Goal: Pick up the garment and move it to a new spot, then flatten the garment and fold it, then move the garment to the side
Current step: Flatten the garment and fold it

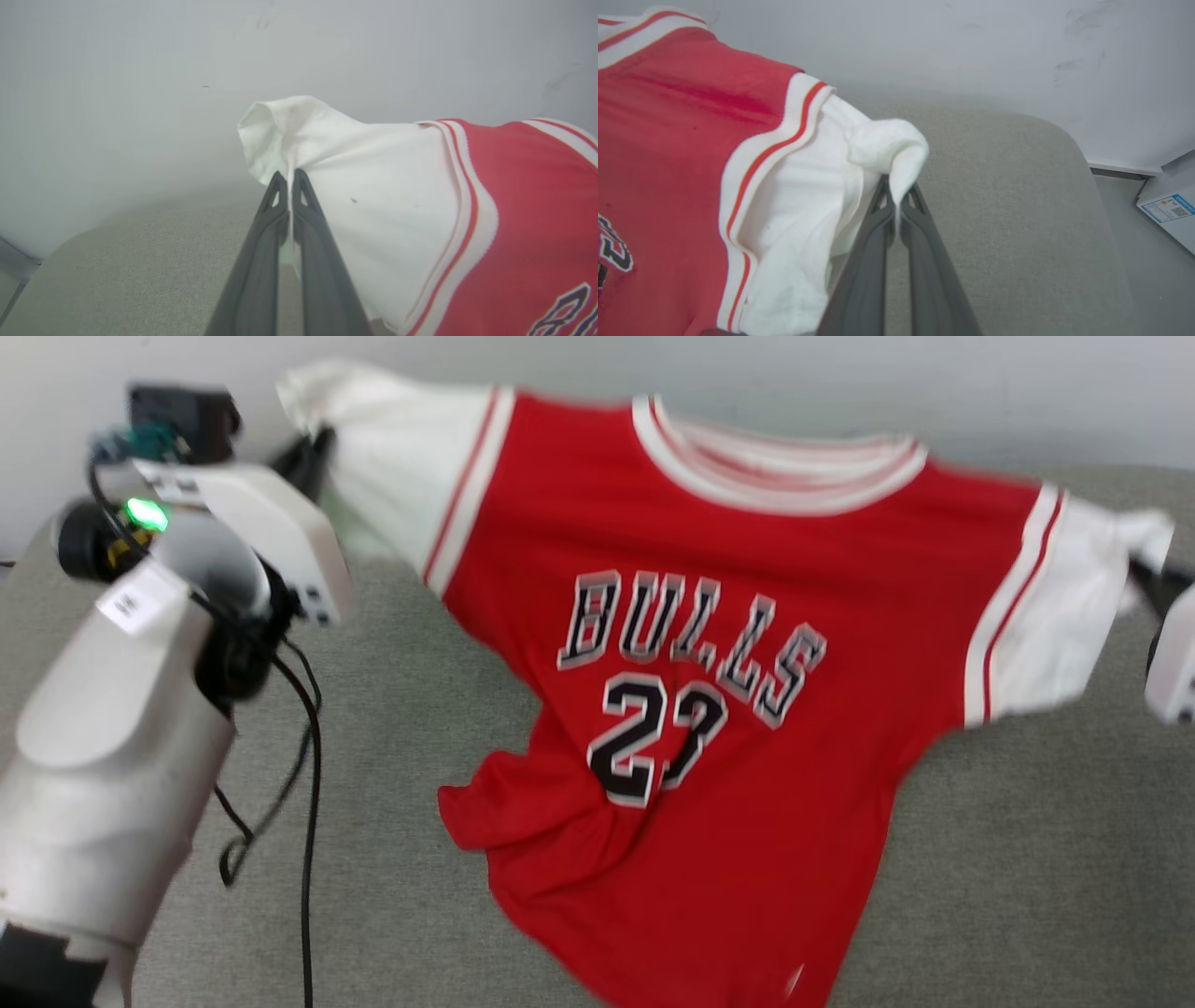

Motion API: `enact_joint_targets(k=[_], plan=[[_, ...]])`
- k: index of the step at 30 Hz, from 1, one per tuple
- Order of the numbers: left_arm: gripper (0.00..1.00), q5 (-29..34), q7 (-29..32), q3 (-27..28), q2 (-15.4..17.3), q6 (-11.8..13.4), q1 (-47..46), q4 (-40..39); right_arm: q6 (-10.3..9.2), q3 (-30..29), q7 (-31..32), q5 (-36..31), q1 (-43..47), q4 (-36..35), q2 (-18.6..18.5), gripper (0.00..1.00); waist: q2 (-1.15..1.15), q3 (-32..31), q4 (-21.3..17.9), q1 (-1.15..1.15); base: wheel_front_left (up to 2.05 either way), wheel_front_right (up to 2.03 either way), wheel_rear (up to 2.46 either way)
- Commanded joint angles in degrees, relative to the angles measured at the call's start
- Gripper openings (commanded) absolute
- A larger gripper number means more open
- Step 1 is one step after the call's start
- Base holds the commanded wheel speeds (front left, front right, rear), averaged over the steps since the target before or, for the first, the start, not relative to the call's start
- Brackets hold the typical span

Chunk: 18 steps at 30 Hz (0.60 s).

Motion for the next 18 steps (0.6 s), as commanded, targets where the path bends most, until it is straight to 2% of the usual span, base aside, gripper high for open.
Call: enact_joint_targets(k=[1,7,13,18], plan=[[0.00,0.4,-1.2,0.9,0.0,0.0,-2.4,1.2,-0.12,-0.2,-1.0,-1.3,-3.5,1.0,-0.4,0.00,0.00,0.7,-0.4,0.00,0.00,0.00,0.00],[0.00,2.4,-5.2,2.1,-0.1,-0.5,-13.2,6.9,-0.13,-0.7,-7.2,-5.0,-18.3,5.6,0.8,0.00,0.00,4.2,-1.4,0.00,0.00,0.00,0.00],[0.00,5.4,-9.2,3.4,1.4,-0.2,-26.5,10.3,-0.14,-0.4,-13.5,-9.6,-34.8,9.7,1.6,0.00,0.00,9.5,-2.2,0.00,0.00,0.00,0.00],[0.00,7.9,-11.5,3.4,2.2,-1.1,-37.1,12.4,-0.13,-0.1,-17.0,-12.5,-47.3,13.2,2.1,0.00,0.00,14.2,-2.3,0.00,0.00,0.00,0.00]])
